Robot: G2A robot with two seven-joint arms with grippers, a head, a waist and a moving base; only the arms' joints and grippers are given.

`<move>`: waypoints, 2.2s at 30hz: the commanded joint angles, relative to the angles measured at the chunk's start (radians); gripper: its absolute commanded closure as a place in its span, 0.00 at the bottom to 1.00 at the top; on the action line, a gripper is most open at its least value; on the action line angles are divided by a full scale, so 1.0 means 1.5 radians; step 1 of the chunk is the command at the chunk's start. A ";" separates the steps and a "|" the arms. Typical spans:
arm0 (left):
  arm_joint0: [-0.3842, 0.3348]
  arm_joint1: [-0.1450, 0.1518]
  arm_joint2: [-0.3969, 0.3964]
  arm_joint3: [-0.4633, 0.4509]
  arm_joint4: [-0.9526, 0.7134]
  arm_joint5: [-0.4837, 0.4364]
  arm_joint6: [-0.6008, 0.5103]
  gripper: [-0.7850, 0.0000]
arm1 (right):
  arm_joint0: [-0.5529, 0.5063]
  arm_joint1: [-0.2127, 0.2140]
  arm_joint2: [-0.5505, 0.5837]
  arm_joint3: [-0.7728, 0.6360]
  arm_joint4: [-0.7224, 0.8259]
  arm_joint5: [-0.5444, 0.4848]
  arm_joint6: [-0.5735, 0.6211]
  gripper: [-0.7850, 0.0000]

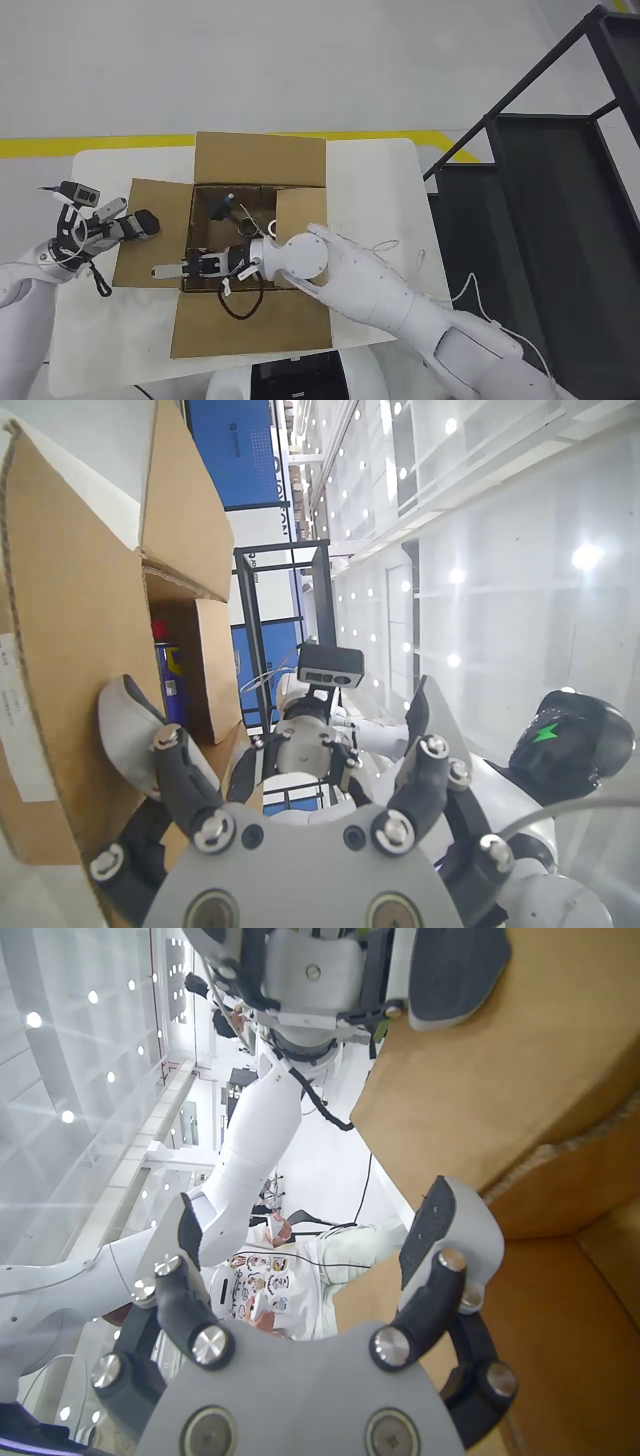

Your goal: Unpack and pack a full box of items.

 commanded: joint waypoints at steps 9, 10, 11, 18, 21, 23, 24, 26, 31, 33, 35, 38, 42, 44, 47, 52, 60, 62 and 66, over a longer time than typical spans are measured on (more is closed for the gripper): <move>0.002 -0.005 0.031 0.021 0.034 -0.011 0.005 0.00 | -0.245 0.096 0.265 -0.298 -0.124 0.088 0.075 0.00; 0.003 -0.006 0.033 0.023 0.039 -0.013 0.007 0.00 | -0.262 0.101 0.282 -0.313 -0.130 0.091 0.079 0.00; 0.004 -0.006 0.036 0.024 0.040 -0.016 0.009 0.00 | -0.278 0.105 0.299 -0.323 -0.137 0.095 0.082 0.00; 0.015 -0.008 0.040 0.041 0.050 -0.028 0.019 0.00 | -0.351 0.124 0.367 -0.360 -0.170 0.111 0.100 0.00; 0.021 -0.007 0.035 0.047 0.050 -0.033 0.023 0.00 | -0.370 0.129 0.380 -0.359 -0.179 0.120 0.099 0.00; 0.025 -0.008 0.033 0.051 0.050 -0.037 0.028 0.00 | -0.378 0.131 0.384 -0.358 -0.181 0.119 0.097 0.00; 0.028 -0.008 0.033 0.053 0.049 -0.039 0.031 0.00 | -0.381 0.132 0.386 -0.356 -0.178 0.117 0.095 0.00; 0.032 -0.009 0.036 0.054 0.048 -0.041 0.034 0.00 | -0.385 0.134 0.389 -0.353 -0.184 0.120 0.091 0.00; 0.037 -0.014 0.056 0.053 0.053 -0.043 0.041 0.00 | -0.386 0.136 0.386 -0.354 -0.189 0.124 0.080 0.00; 0.037 -0.017 0.064 0.052 0.050 -0.043 0.042 0.00 | -0.384 0.137 0.383 -0.355 -0.190 0.127 0.079 0.00; 0.035 -0.018 0.070 0.052 0.051 -0.044 0.044 0.00 | -0.383 0.138 0.381 -0.357 -0.190 0.127 0.077 0.00; 0.033 -0.020 0.076 0.054 0.052 -0.046 0.043 0.00 | -0.381 0.139 0.380 -0.357 -0.188 0.127 0.076 0.00; 0.028 -0.022 0.080 0.063 0.051 -0.044 0.039 0.00 | -0.381 0.141 0.373 -0.355 -0.184 0.124 0.075 0.00; 0.021 -0.020 0.073 0.070 0.052 -0.047 0.035 0.00 | -0.380 0.142 0.370 -0.356 -0.182 0.122 0.073 0.00; 0.010 -0.014 0.044 0.066 0.049 -0.049 0.029 0.00 | -0.379 0.143 0.371 -0.363 -0.182 0.122 0.072 0.00; 0.000 0.003 -0.019 0.003 0.061 -0.025 -0.010 0.00 | -0.385 0.148 0.385 -0.381 -0.186 0.123 0.073 0.00; -0.031 0.016 -0.063 -0.134 0.043 0.031 -0.058 0.00 | -0.405 0.154 0.396 -0.384 -0.180 0.111 0.068 0.00; -0.041 0.016 -0.066 -0.163 0.037 0.036 -0.058 0.00 | -0.409 0.156 0.396 -0.384 -0.179 0.108 0.067 0.00; -0.054 0.017 -0.058 -0.217 0.029 0.060 -0.065 0.00 | -0.416 0.158 0.400 -0.384 -0.176 0.104 0.064 0.00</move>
